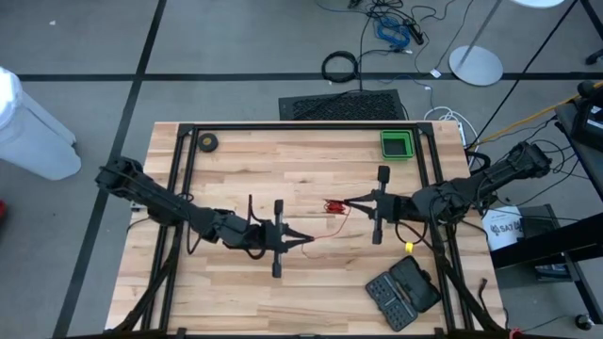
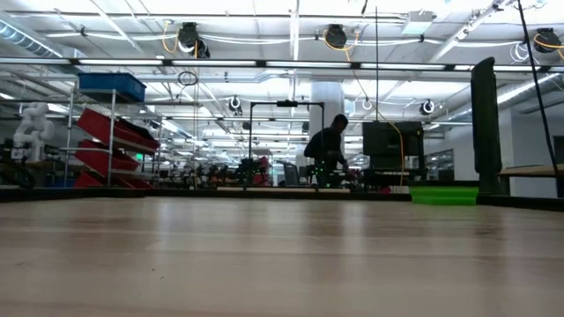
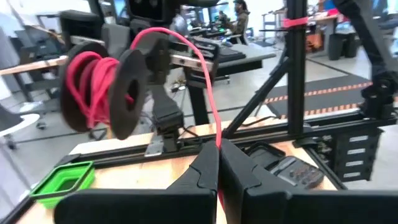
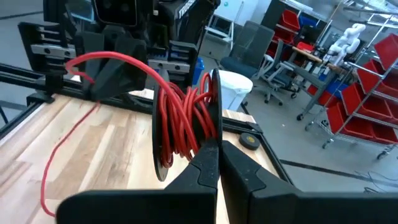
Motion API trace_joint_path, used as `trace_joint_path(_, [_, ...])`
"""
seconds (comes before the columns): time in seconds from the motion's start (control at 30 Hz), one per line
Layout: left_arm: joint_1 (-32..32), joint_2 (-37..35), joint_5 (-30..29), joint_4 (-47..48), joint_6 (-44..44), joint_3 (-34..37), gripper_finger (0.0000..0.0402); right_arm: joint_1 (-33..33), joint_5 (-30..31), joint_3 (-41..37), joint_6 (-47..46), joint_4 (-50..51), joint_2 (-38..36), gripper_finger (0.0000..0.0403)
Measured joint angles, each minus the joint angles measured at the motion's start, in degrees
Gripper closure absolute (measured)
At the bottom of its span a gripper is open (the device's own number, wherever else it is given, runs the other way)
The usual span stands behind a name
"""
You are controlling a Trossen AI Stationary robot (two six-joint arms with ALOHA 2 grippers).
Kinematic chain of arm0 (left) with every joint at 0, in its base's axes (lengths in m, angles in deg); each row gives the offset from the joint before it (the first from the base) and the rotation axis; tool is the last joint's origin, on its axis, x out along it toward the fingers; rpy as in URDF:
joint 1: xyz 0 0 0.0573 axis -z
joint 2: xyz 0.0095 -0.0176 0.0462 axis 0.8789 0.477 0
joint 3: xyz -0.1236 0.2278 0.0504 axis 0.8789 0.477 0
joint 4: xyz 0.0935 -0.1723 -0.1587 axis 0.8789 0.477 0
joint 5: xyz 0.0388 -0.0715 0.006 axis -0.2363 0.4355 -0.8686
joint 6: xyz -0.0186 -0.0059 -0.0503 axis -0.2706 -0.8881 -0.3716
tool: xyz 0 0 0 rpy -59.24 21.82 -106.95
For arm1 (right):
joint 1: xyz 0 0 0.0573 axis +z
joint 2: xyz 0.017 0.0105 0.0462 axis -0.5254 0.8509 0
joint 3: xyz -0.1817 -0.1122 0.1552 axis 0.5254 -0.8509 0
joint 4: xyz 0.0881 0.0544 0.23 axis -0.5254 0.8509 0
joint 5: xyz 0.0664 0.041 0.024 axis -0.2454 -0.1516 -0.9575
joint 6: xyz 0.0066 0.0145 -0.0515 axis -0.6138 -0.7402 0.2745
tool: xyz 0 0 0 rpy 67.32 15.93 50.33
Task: Coil cords
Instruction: Uncoil the red wire from the spool
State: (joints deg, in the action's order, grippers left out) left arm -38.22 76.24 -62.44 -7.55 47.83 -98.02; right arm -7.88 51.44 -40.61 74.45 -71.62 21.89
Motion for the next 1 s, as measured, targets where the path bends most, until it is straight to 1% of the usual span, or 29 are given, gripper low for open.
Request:
trace_joint_path(0.2, [-0.9,2.7,4.1,-5.3,0.0,0.0,0.0398,0.0,0.4,0.0,0.0,0.1,0.0,0.0403])
trace_joint_path(0.3, [-1.5,4.1,4.9,-5.9,-0.1,0.0,0.0398,0.0,2.4,0.0,0.0,0.1,0.0,0.0403])
trace_joint_path(0.4, [-2.2,5.6,5.1,-6.1,-0.6,0.0,0.0398,0.0,2.6,0.0,0.0,0.1,0.0,0.0403])
trace_joint_path(0.53, [-3.8,8.0,8.8,-6.2,-1.6,0.0,0.0398,0.0,2.6,0.0,0.0,0.1,0.0,0.0403])
trace_joint_path(0.8, [-6.1,11.9,10.6,-5.6,-3.0,0.0,0.0398,0.3,2.5,0.0,0.0,0.1,0.0,0.0403])
trace_joint_path(1.0, [-7.1,12.6,10.5,-0.8,-3.0,0.0,0.0398,0.4,2.4,0.0,-0.2,-0.6,0.0,0.0403])
